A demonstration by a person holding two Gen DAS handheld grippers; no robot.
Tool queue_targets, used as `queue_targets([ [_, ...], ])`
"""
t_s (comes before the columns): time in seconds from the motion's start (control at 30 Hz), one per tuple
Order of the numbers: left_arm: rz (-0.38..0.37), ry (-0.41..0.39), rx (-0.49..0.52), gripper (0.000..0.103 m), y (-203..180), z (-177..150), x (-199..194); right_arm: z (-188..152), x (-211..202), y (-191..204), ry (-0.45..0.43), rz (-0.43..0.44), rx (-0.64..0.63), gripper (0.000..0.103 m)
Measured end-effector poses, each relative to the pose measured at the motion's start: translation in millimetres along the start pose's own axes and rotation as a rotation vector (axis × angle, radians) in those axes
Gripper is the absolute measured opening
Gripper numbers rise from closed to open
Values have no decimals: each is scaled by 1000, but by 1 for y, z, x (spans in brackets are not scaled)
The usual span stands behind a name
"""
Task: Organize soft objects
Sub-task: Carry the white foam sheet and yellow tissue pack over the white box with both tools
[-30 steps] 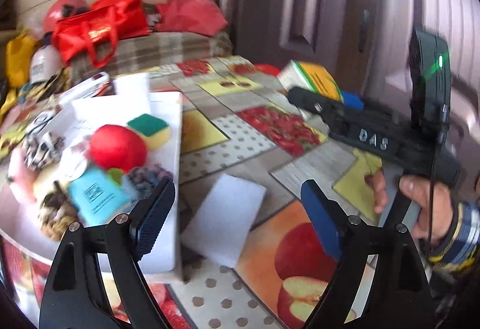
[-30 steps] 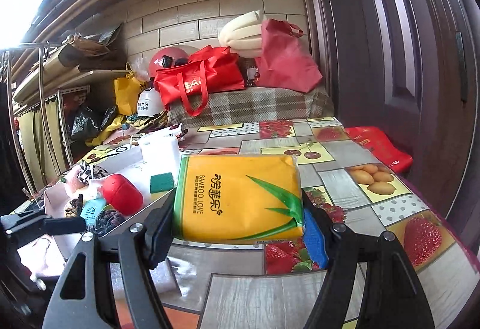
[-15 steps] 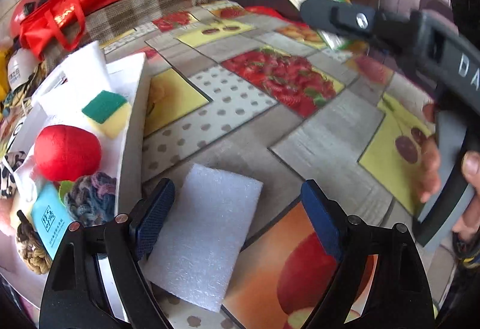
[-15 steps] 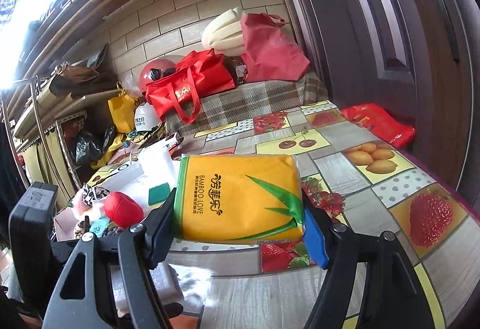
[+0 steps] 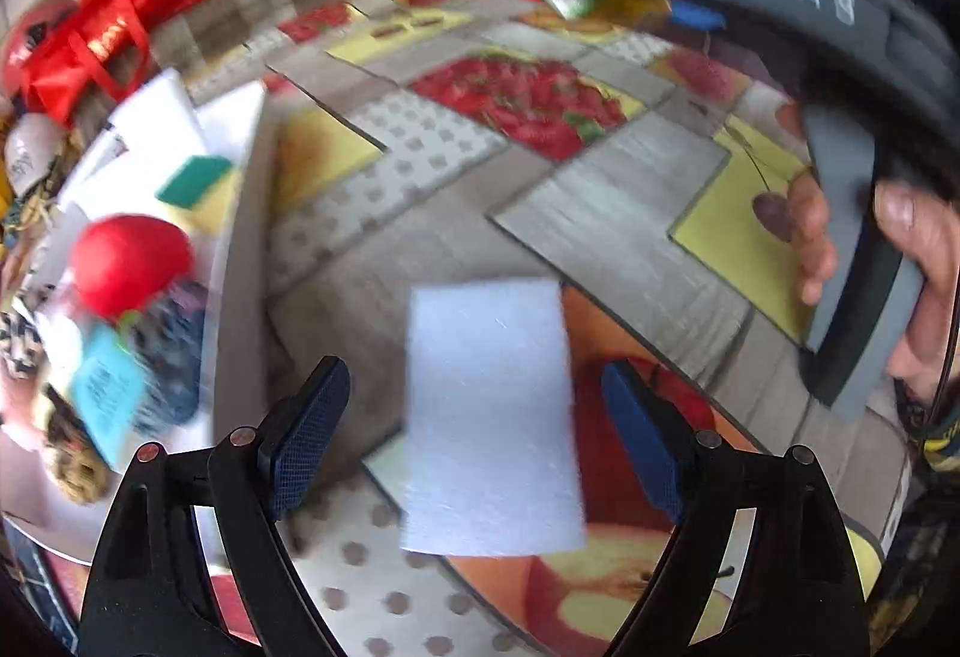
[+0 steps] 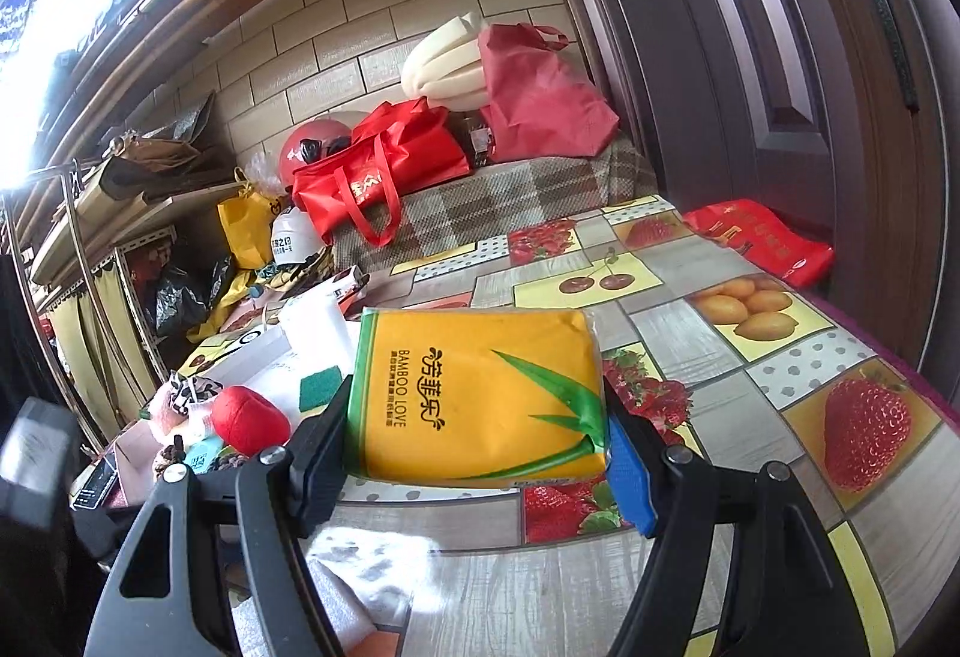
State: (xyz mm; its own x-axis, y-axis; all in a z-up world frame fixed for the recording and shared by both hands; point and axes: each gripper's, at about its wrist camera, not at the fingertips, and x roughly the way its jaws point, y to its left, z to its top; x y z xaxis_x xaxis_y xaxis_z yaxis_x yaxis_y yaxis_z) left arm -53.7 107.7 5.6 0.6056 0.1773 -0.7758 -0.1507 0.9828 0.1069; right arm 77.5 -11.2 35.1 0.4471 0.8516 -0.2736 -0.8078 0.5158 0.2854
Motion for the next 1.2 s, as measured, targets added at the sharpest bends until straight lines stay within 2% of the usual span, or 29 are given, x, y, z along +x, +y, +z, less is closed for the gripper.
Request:
queue_targets([
  [0.1, -2, 12, 27, 84, -9, -6, 6, 0, 0, 0, 1, 0, 2, 73],
  [0.13, 3, 2, 28, 58, -11, -6, 5, 0, 0, 0, 0, 0, 1, 73],
  [0.17, 10, -2, 26, 49, -12, -6, 4, 0, 0, 0, 0, 0, 0, 73],
  [0.23, 1, -21, 27, 49, -14, -7, 1, 0, -1, 0, -4, 2, 0, 73],
  [0.33, 44, -59, 49, 49, -19, -10, -5, -1, -1, 0, -12, -1, 3, 73],
  [0.47, 133, -240, 49, 49, -19, -17, -37, -3, -1, 0, -18, -4, 2, 73],
  [0.57, 147, -359, -20, 49, -4, -27, -60, -2, -3, 0, -27, -6, -8, 73],
  [0.63, 209, -408, -55, 49, 8, -35, -70, -3, -4, 4, -31, -10, -24, 73],
  [1.07, 435, -477, -333, 50, 106, -70, -94, -4, 9, 42, -12, 14, -147, 73],
  [1.2, 465, -479, -409, 50, 134, -75, -91, -7, 22, 66, 9, 45, -198, 73],
])
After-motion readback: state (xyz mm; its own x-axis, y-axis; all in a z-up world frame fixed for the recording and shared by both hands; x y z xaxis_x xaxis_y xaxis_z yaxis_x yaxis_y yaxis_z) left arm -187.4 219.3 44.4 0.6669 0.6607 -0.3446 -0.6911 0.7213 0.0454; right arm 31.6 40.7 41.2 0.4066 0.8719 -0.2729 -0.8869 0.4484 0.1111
